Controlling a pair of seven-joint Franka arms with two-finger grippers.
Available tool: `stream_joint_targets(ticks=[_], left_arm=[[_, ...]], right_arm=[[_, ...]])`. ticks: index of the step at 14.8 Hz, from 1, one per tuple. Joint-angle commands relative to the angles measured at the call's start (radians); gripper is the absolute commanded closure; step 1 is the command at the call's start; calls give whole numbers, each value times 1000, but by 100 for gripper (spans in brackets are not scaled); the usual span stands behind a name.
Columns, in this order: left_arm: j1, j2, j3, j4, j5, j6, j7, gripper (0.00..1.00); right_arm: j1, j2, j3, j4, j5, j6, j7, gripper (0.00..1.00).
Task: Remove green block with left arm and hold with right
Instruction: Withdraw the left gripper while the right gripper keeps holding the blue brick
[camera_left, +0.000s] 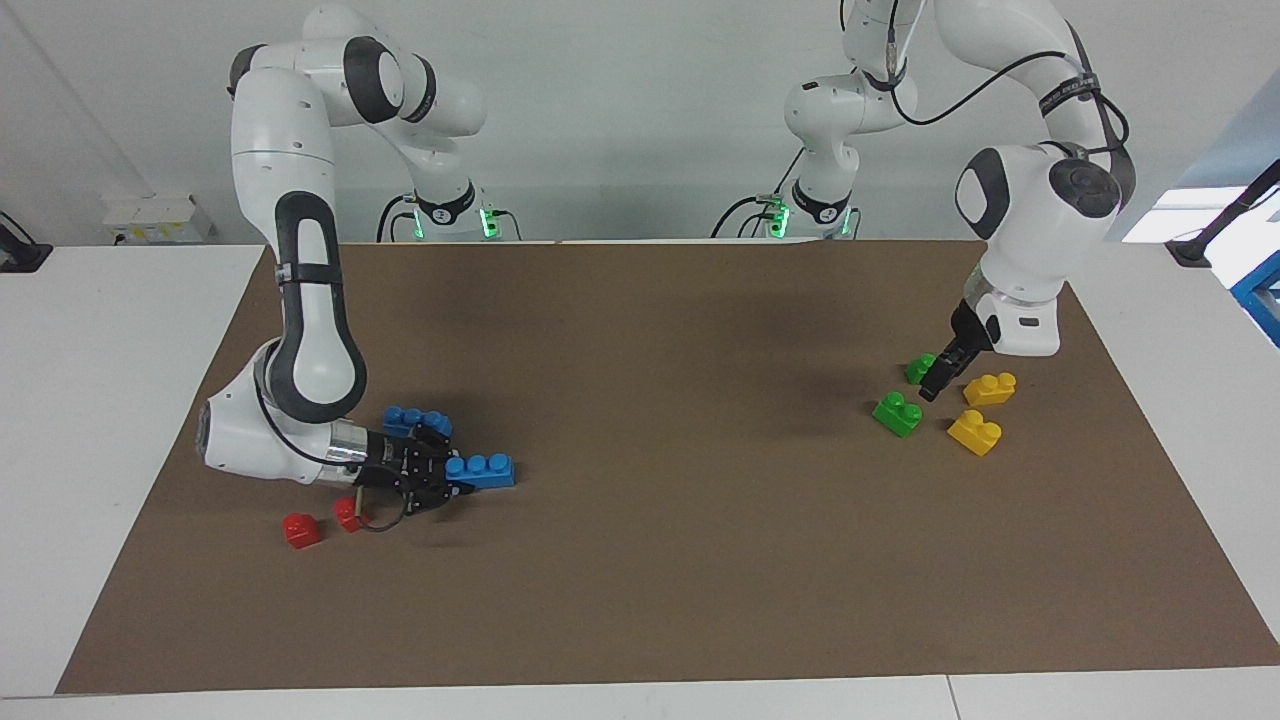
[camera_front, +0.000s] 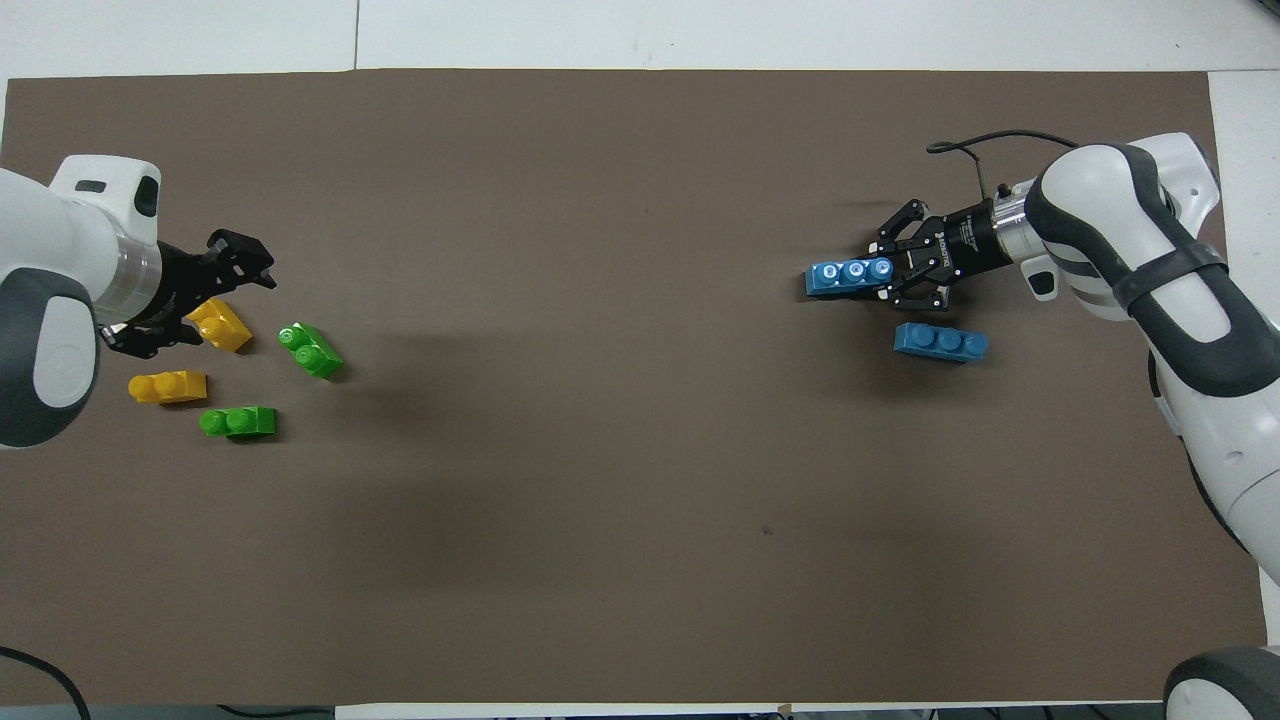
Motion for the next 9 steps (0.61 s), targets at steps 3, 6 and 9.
stream_joint_targets(ticks=[3,6,9], left_arm=[[-6,-44,9,156,-8,-209,293,0],[-7,-102,7,157,-6,-280,328,0],[-9,-139,7,156,-8,-333,426,0]], right_arm=[[9,11,11,-20,-20,49,17,100],[10,11,11,-23,-18,60,19,100],[14,9,11,-25,-17,63,27,100]])
